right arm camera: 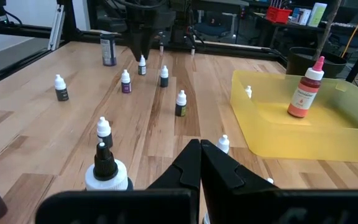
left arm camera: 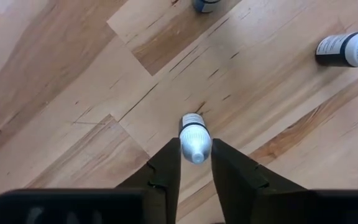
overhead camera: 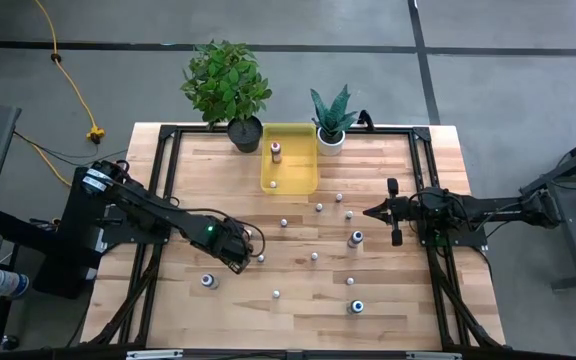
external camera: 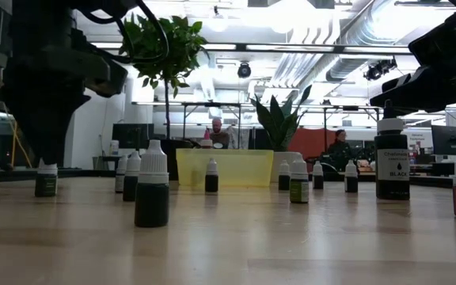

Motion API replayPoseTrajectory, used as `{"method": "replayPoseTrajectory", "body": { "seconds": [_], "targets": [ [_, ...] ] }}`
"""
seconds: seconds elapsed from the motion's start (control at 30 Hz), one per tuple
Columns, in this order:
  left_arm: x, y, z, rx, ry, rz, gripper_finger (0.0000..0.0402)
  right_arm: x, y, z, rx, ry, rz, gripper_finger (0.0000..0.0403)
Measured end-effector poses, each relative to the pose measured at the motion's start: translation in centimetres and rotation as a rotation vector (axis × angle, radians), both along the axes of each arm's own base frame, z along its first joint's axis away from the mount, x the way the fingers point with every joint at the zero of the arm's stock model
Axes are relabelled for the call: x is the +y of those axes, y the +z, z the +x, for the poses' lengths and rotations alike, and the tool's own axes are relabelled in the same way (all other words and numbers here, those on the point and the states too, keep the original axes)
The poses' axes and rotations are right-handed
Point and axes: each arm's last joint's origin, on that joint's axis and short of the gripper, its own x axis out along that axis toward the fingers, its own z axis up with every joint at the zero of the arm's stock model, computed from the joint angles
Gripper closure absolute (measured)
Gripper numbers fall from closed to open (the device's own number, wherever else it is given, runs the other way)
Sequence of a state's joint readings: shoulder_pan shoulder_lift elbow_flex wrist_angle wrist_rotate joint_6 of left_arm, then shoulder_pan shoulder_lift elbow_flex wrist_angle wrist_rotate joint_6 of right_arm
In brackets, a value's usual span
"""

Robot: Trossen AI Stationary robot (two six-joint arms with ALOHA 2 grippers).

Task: Pick & Place food coloring
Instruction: Put the small green food coloring bottle into the yellow bin

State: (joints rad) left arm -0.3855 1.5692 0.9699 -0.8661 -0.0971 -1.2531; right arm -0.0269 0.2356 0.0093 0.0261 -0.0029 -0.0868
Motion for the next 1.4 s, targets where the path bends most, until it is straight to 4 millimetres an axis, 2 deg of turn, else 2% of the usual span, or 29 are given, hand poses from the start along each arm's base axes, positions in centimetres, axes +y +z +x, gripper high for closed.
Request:
{"method": "replayPoseTrajectory", "body": {
  "seconds": [0.63, 0.87, 0.97, 1.13, 1.4],
  "targets": [
    [0.1, 0.1, 0.0, -0.007, -0.016, 0.019, 0.0362, 0.0, 0.0, 0.0, 0.0, 0.0, 0.0, 0.0402],
    [0.3, 1.5, -0.5, -0.055, -0.013, -0.018, 0.0364, 0.0, 0.0, 0.0, 0.0, 0.0, 0.0, 0.0402],
    [0.7, 2.8, -0.6, -0.052, 0.011, -0.02, 0.0364, 0.0, 0.0, 0.0, 0.0, 0.0, 0.0, 0.0402],
    [2.2, 6.3, 0.1, -0.054, 0.049, 0.039, 0.0365, 0.0, 0.0, 0.0, 0.0, 0.0, 0.0, 0.0402],
    [6.2, 11.8, 2.0, -0.166, 0.115, 0.121, 0.0365, 0.0, 0.0, 0.0, 0.0, 0.0, 0.0, 0.0402]
  ]
}}
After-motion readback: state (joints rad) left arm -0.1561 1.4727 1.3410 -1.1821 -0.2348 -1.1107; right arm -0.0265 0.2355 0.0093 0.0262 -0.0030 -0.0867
